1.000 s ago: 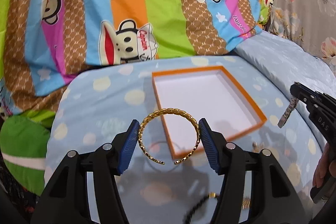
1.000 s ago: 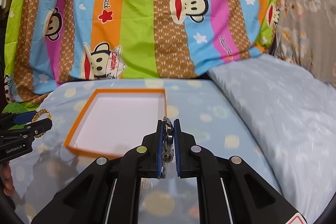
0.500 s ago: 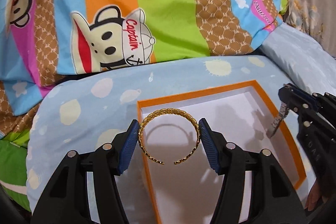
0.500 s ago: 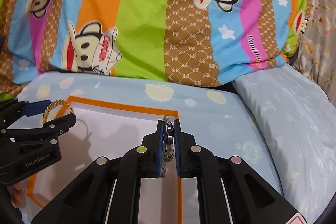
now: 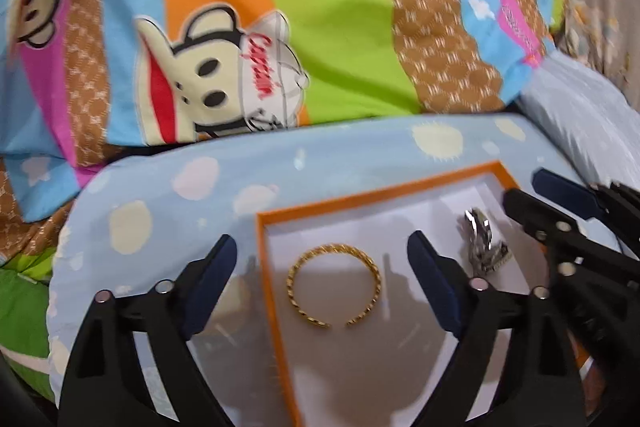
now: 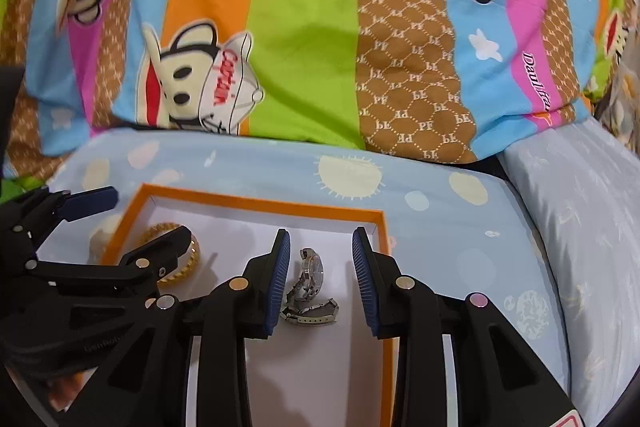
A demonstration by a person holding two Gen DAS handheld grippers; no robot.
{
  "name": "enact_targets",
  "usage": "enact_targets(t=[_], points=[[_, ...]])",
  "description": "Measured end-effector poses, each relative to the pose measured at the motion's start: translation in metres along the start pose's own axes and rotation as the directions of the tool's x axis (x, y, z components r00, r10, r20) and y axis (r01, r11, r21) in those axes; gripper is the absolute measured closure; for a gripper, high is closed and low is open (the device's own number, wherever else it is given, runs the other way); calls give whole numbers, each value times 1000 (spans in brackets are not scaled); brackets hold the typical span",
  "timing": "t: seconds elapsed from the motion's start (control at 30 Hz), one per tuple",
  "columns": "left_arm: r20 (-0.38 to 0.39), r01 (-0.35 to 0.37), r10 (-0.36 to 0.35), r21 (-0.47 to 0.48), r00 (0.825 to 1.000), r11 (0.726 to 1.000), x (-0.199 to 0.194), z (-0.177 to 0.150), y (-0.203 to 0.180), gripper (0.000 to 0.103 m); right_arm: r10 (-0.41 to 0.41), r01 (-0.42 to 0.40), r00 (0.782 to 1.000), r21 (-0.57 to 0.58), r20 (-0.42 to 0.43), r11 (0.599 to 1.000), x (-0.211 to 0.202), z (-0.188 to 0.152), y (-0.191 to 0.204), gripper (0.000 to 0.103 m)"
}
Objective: Organize jewelry
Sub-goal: 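Release the bangle into the orange box with the left gripper while the right drops the silver watch there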
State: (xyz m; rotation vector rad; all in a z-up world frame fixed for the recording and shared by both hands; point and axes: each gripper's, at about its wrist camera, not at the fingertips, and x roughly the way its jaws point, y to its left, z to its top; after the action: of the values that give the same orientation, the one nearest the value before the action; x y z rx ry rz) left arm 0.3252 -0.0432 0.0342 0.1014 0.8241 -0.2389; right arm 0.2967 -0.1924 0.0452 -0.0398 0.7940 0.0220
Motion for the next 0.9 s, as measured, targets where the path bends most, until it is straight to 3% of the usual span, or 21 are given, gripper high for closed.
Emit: enact_targets(t=[0.13, 0.3, 0.57, 0.9], points=[[44, -10, 11, -30, 999, 999, -21, 2, 14, 18, -25, 24, 999, 26, 39, 999, -23, -3, -14, 72], [51, 11, -9, -37, 999, 999, -51, -17, 23, 18, -9, 9, 1000, 48, 7, 999, -36, -26, -27, 73], [-23, -12, 13, 33, 1000, 999, -54, -71, 10, 18, 36, -36, 997, 3, -61, 999, -44, -74, -3, 77], [-93, -26, 28, 25, 995, 999, -54, -109, 15, 19, 45, -40, 993, 41, -106, 998, -61, -109, -6, 77]])
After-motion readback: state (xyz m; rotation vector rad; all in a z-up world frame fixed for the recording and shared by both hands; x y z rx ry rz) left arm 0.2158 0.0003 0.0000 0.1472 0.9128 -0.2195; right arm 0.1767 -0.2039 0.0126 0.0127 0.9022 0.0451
